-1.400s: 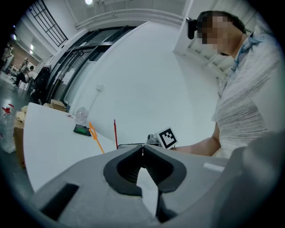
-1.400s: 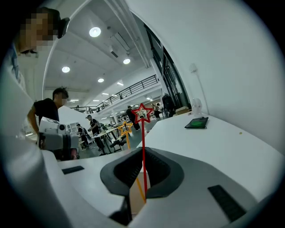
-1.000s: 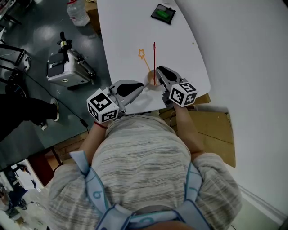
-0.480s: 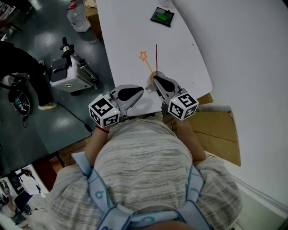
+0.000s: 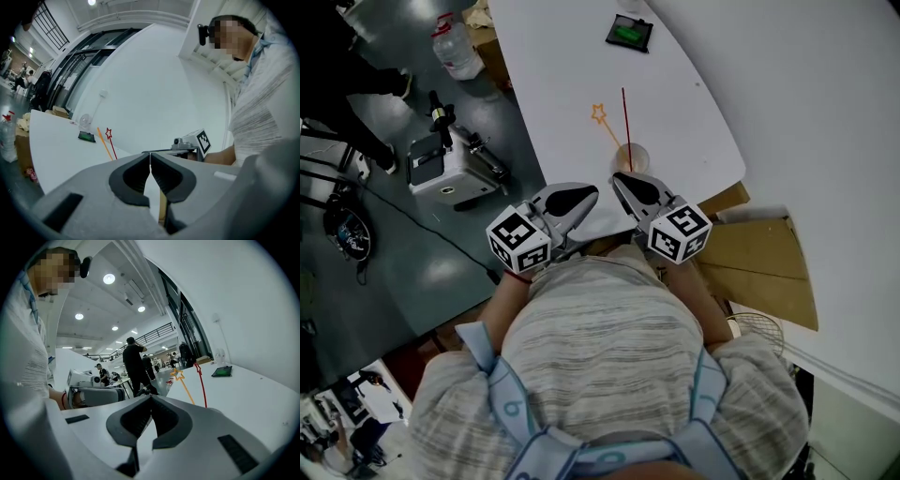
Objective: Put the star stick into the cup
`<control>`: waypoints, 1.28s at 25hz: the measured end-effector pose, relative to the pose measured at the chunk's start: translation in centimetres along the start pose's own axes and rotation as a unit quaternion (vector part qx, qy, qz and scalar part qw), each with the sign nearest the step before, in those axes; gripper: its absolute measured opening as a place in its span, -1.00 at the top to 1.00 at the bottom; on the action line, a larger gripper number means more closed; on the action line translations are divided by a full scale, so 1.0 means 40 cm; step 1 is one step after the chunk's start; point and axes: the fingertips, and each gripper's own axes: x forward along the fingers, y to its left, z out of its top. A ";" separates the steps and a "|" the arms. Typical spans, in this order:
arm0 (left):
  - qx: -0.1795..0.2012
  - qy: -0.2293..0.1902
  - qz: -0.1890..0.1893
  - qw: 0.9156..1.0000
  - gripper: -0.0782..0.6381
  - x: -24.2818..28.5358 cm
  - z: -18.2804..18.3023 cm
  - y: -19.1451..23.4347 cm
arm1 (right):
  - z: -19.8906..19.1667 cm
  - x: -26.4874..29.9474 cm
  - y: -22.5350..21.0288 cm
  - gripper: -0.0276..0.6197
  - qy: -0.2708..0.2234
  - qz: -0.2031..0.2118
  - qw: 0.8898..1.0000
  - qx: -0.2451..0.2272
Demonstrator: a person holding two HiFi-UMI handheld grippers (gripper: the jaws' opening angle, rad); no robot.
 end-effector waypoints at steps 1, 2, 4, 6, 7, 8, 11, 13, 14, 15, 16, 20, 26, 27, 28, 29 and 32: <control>-0.001 0.002 -0.003 1.000 0.73 -0.005 -0.004 -0.004 | 0.000 -0.002 0.006 0.89 -0.001 -0.002 1.000 0.000; -0.001 0.003 -0.005 1.000 0.73 -0.010 -0.008 -0.008 | 0.000 -0.004 0.011 0.89 -0.002 -0.005 1.000 -0.001; -0.002 0.005 -0.008 1.000 0.72 -0.019 -0.014 -0.014 | -0.003 -0.008 0.018 0.89 0.000 -0.014 1.000 -0.006; 0.000 0.005 -0.009 1.000 0.73 -0.028 -0.017 -0.015 | -0.010 -0.011 0.022 0.89 0.005 -0.024 1.000 -0.013; 0.000 0.005 -0.010 1.000 0.73 -0.032 -0.017 -0.016 | -0.014 -0.013 0.024 0.89 0.008 -0.028 0.999 -0.018; 0.001 0.005 -0.011 1.000 0.73 -0.035 -0.018 -0.016 | -0.018 -0.014 0.026 0.89 0.012 -0.031 0.999 -0.024; 0.003 0.003 -0.011 1.000 0.73 -0.048 -0.020 -0.019 | -0.024 -0.013 0.040 0.89 0.019 -0.031 0.999 -0.038; 0.004 0.002 -0.012 1.000 0.73 -0.055 -0.019 -0.021 | -0.021 -0.010 0.051 0.89 0.018 -0.030 0.999 -0.040; 0.004 0.001 -0.013 1.000 0.73 -0.057 -0.018 -0.022 | -0.019 -0.008 0.055 0.89 0.018 -0.029 0.999 -0.041; 0.004 0.000 -0.014 1.000 0.73 -0.058 -0.017 -0.024 | -0.018 -0.006 0.059 0.89 0.018 -0.029 0.999 -0.042; 0.005 -0.001 -0.015 1.000 0.73 -0.059 -0.016 -0.026 | -0.017 -0.005 0.062 0.89 0.019 -0.028 0.998 -0.044; 0.004 -0.006 -0.017 1.000 0.73 -0.064 -0.012 -0.031 | -0.017 -0.001 0.073 0.89 0.024 -0.026 0.998 -0.049; 0.002 -0.013 -0.012 1.000 0.73 -0.070 -0.013 -0.024 | -0.022 0.005 0.073 0.89 0.030 -0.026 0.998 -0.048; 0.002 -0.014 -0.011 1.000 0.73 -0.070 -0.013 -0.022 | -0.023 0.006 0.073 0.89 0.031 -0.026 0.998 -0.049; 0.001 -0.015 -0.010 1.000 0.73 -0.071 -0.013 -0.021 | -0.024 0.007 0.074 0.89 0.031 -0.025 0.998 -0.049; 0.001 -0.016 -0.009 1.000 0.73 -0.072 -0.013 -0.019 | -0.024 0.008 0.076 0.89 0.031 -0.023 0.998 -0.049; 0.000 -0.017 -0.008 1.000 0.73 -0.076 -0.011 -0.020 | -0.024 0.009 0.083 0.89 0.031 -0.021 0.998 -0.049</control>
